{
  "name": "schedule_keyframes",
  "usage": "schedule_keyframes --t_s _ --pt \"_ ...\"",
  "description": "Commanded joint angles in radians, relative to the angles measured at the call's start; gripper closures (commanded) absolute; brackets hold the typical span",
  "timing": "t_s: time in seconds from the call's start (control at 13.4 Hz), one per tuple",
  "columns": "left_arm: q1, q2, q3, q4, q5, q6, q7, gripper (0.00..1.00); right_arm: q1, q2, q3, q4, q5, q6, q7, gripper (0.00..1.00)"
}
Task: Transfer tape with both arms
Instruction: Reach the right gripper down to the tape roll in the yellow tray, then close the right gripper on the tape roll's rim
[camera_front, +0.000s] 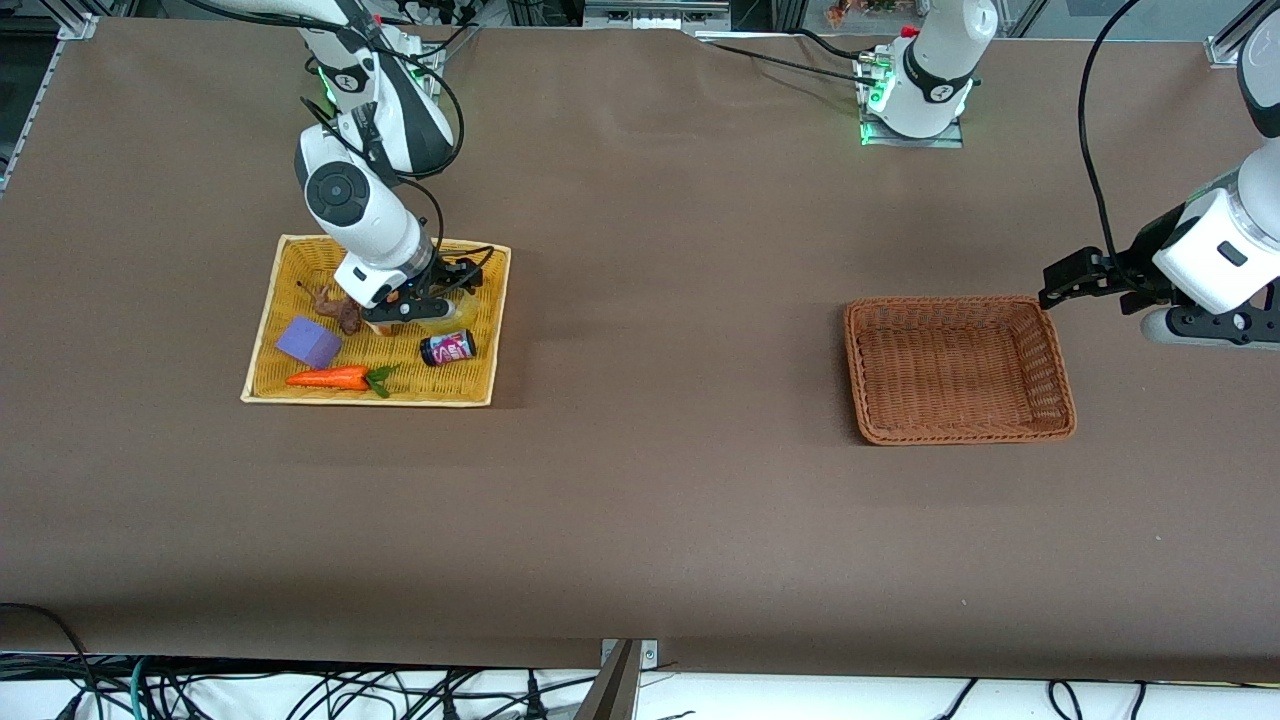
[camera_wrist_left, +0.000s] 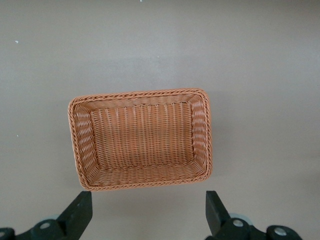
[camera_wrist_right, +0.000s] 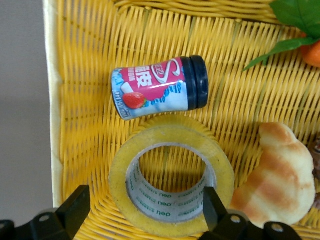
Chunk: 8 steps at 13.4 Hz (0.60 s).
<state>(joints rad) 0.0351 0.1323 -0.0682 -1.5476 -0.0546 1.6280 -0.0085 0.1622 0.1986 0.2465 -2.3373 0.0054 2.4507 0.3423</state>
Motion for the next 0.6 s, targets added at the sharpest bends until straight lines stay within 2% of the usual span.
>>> schedule_keyframes --t_s 0.0,0.37,0.52 --pt "0.006 0.007 -0.001 0.024 -0.024 -0.011 0.021 0.00 0.025 0.013 0.005 -0.011 0.001 0.051 0.073 0.00" --pt "0.006 0.007 -0.001 0.024 -0.022 -0.011 0.021 0.00 0.037 0.097 0.004 -0.010 -0.001 0.158 0.083 0.02" --pt "0.005 0.007 -0.002 0.024 -0.022 -0.011 0.021 0.00 0.037 0.110 0.004 -0.011 -0.004 0.168 0.078 0.23"
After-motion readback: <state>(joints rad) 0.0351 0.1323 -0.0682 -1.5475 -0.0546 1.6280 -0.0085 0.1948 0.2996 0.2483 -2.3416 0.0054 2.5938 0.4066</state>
